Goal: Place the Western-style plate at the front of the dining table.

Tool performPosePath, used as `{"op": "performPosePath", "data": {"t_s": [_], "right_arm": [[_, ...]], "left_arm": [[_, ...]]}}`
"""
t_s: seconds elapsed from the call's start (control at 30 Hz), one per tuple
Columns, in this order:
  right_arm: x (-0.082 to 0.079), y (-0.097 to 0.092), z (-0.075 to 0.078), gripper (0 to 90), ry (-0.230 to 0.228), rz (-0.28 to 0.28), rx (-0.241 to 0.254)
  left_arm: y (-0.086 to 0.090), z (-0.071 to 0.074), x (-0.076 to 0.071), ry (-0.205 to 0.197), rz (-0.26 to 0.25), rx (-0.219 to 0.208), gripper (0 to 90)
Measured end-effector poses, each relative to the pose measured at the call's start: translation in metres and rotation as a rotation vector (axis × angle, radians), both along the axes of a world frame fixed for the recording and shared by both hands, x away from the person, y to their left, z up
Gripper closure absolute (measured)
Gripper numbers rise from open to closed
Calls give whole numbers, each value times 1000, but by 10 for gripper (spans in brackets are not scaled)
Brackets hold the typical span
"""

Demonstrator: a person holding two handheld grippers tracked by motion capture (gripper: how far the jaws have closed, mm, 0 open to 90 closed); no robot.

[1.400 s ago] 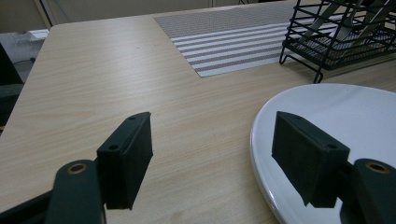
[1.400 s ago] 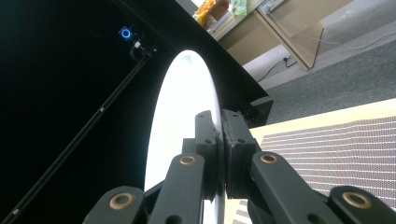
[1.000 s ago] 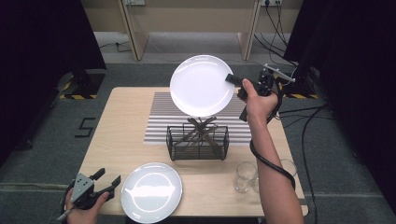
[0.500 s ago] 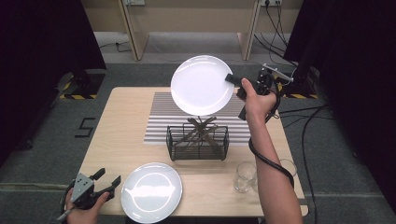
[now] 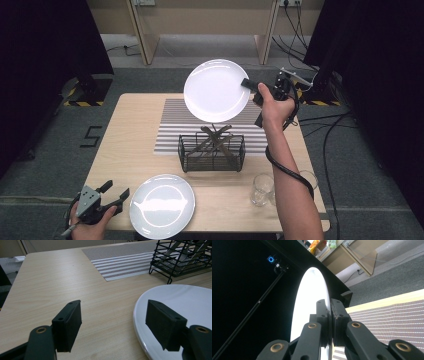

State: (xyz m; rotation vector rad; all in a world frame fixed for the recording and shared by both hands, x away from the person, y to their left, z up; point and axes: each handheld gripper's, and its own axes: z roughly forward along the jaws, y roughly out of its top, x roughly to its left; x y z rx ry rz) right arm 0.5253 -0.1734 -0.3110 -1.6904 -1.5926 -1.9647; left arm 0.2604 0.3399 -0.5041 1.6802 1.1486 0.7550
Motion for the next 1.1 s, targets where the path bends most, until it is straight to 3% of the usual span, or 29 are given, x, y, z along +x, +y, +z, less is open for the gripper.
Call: {"op": "performPosePath", "data": {"t_s": [1.1], "right_arm": [[16, 3, -3, 861, 23, -19, -12]], "left_arm": [[0, 0, 0, 0, 2, -5, 286]]}}
